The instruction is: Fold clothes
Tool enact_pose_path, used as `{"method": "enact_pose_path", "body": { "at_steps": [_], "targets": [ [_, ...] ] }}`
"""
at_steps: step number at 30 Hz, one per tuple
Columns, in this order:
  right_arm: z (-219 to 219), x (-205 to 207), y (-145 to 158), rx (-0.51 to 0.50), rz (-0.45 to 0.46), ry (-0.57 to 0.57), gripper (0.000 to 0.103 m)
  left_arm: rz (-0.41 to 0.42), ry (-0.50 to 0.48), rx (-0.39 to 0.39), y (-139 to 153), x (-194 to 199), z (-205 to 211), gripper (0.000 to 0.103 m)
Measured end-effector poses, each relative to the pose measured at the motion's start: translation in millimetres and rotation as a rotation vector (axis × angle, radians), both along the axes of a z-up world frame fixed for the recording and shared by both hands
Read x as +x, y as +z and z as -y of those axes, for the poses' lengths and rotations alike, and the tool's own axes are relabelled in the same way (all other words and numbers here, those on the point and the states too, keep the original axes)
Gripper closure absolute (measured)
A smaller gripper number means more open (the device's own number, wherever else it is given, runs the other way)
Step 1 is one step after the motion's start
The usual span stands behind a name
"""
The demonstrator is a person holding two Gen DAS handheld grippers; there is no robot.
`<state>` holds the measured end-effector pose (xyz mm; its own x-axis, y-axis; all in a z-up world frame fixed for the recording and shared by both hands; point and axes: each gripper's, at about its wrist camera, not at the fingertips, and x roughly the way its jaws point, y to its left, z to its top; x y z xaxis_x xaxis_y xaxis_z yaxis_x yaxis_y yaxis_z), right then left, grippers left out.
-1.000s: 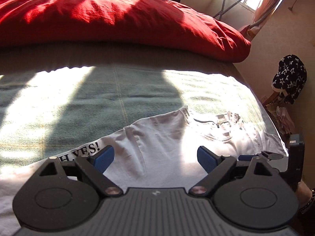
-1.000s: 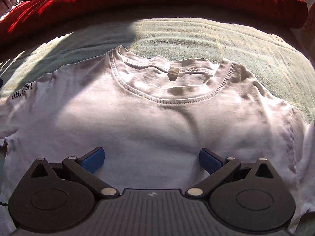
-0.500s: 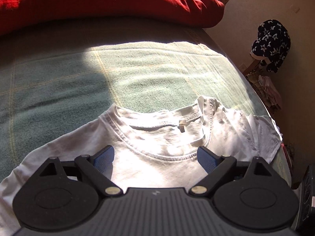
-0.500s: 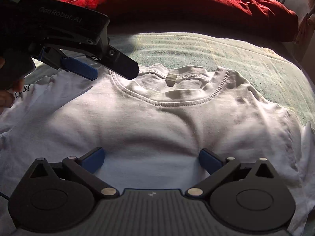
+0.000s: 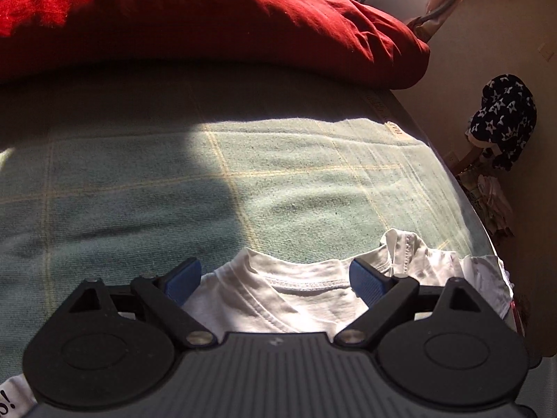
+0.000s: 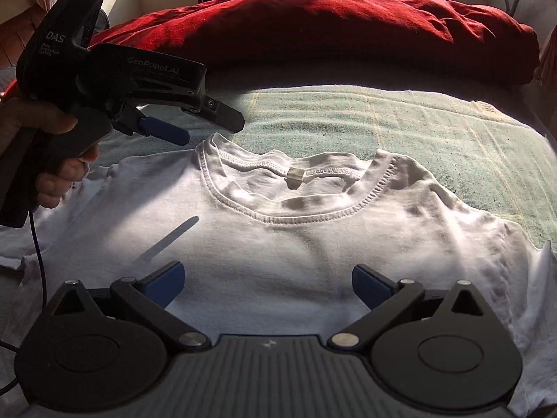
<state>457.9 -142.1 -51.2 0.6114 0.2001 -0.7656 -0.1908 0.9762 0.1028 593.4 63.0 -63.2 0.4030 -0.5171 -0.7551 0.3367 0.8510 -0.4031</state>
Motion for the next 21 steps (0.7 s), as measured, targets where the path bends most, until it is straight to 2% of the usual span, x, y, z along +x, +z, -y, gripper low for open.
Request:
{"method": "enact_pose_path", "body": {
  "at_steps": [2,10,11,12,19,21],
  "targets": [
    [13.4,13.3,3.1,0.019,0.009,-0.011,0.0,0.003,0.014,0.017,3.3,-6.6,-11.4,0.011],
    [58.5,93.8,-24.5,0.112,-0.046,-0.044,0.0,-0.06,0.091,0.035,-5.7,-33.7,-46.0,0.011],
    [57.9,100.3,-31.5,0.093,-0.038,-0.034,0.0,-0.063,0.099,0.036,-5.8,-35.9,-48.9,0.011],
    [56.6,103.5,-34.2,0.073,-0.021,-0.025,0.0,-0.064,0.105,0.038,-5.2,-37.6,-51.4,0.011],
    [51.7,96.3,-4.8,0.043,0.036,0.02,0.0,-0.033,0.157,0.038,9.9,-47.5,-71.1,0.011],
    [47.0,91.9,-6.9,0.073,0.016,0.041,0.0,-0.036,0.167,0.031,10.6,-49.1,-73.2,0.011]
  ]
}}
